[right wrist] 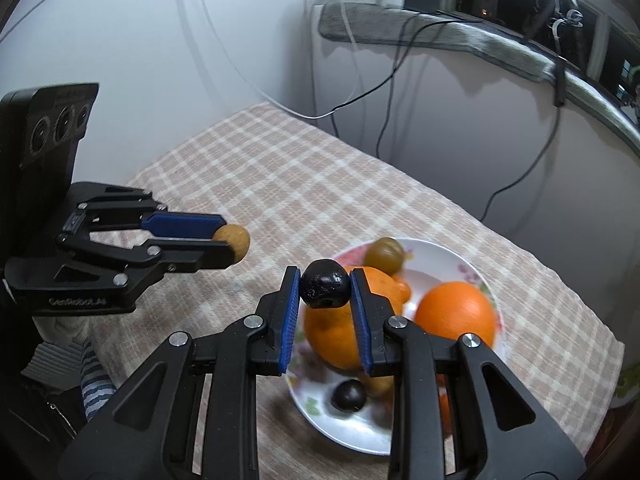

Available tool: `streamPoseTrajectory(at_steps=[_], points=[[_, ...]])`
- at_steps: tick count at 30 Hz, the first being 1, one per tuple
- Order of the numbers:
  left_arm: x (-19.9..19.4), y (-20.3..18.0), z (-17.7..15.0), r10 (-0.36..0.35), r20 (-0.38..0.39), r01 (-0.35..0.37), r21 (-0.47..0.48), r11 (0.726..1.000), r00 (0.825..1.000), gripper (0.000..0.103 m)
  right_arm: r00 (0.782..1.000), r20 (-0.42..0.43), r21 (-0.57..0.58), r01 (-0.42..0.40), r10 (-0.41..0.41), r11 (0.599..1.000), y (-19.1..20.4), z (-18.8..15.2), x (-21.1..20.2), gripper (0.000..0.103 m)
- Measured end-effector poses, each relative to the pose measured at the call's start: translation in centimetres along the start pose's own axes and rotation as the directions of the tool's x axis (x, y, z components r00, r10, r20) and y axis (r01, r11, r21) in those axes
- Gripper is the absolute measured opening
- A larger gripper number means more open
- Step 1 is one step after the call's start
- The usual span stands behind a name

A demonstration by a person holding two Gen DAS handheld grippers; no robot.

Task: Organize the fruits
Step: 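Carry the plum and longan in both grippers over the plate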

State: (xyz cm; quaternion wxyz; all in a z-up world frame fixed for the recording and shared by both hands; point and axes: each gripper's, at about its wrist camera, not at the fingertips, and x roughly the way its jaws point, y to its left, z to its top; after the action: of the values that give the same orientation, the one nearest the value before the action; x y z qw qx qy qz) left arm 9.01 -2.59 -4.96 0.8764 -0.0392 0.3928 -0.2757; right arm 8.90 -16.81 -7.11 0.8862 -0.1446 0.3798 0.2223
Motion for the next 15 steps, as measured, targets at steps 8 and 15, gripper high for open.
streamPoseTrajectory(at_steps=[8, 15], points=[[0.4, -2.5, 0.3, -0.028, 0.000, 0.028, 0.033, 0.999, 1.000, 0.023, 1.000, 0.019, 0.058, 0.018, -0.019, 0.998, -2.6, -1.2, -1.3, 0.026], [1.0, -4.4, 0.9, -0.051, -0.003, 0.051, 0.061, 0.997, 0.999, 0.023, 1.000, 0.022, 0.122, 0.016, -0.019, 0.992, -4.8, -1.8, -1.1, 0.026]])
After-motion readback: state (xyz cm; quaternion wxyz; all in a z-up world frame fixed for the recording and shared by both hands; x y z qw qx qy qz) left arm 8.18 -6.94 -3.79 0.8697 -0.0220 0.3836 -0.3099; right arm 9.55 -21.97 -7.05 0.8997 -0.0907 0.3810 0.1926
